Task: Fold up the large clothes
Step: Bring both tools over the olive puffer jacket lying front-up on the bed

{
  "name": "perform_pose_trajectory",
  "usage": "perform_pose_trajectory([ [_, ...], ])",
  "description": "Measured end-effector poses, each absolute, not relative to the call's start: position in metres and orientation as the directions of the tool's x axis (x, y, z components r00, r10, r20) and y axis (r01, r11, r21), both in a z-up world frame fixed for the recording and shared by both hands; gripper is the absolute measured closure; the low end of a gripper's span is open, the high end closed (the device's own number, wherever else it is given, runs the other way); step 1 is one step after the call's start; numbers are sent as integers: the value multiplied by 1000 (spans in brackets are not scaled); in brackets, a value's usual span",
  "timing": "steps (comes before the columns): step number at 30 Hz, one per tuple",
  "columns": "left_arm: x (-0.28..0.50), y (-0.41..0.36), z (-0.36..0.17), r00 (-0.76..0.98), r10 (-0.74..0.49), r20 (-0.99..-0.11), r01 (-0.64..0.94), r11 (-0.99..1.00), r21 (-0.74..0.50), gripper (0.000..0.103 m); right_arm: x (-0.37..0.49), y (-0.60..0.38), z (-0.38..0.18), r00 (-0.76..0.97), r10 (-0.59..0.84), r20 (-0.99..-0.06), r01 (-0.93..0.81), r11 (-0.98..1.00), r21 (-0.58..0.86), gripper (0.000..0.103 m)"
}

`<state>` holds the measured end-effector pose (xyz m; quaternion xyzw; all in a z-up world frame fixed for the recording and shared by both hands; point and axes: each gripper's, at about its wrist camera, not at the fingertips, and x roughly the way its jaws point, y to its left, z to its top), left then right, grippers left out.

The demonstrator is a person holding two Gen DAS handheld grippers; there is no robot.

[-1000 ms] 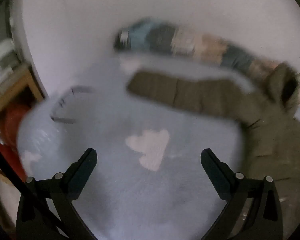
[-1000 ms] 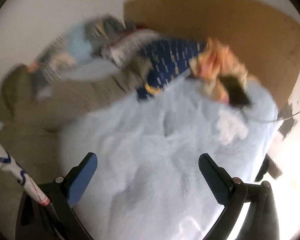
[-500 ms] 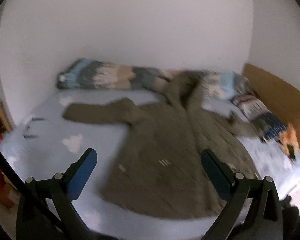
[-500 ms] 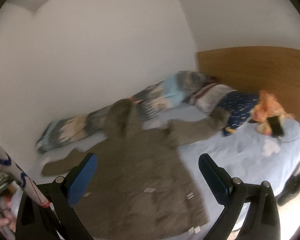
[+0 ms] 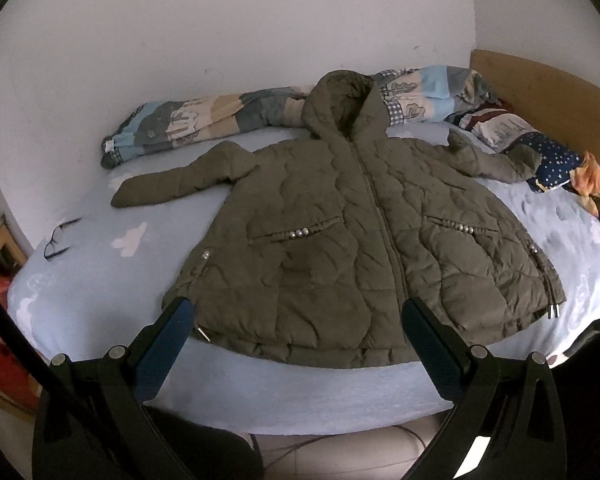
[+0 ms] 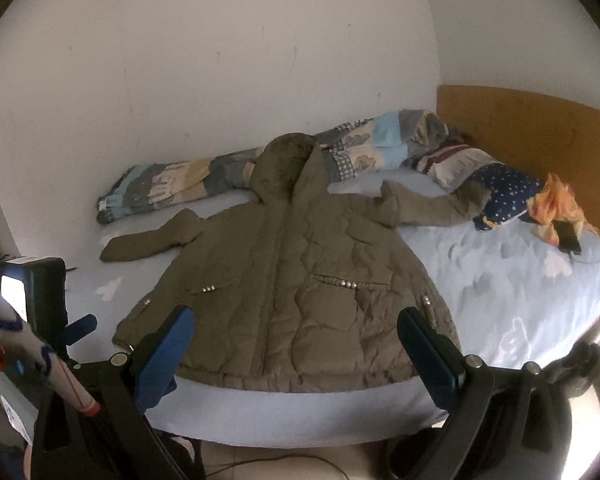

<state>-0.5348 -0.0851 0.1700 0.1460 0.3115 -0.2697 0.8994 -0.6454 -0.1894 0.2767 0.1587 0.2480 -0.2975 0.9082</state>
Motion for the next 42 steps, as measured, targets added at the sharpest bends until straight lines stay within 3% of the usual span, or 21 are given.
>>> perform_pose_trajectory([
  [25, -521, -72, 159, 668, -387, -636, 555, 828, 79, 0, -620, -196, 252, 607, -470, -640, 666, 741, 88, 0],
  [42, -518, -65, 158, 666, -389, -637, 557, 827, 79, 0, -624, -197, 239, 588, -474, -655, 670, 739, 67, 0],
])
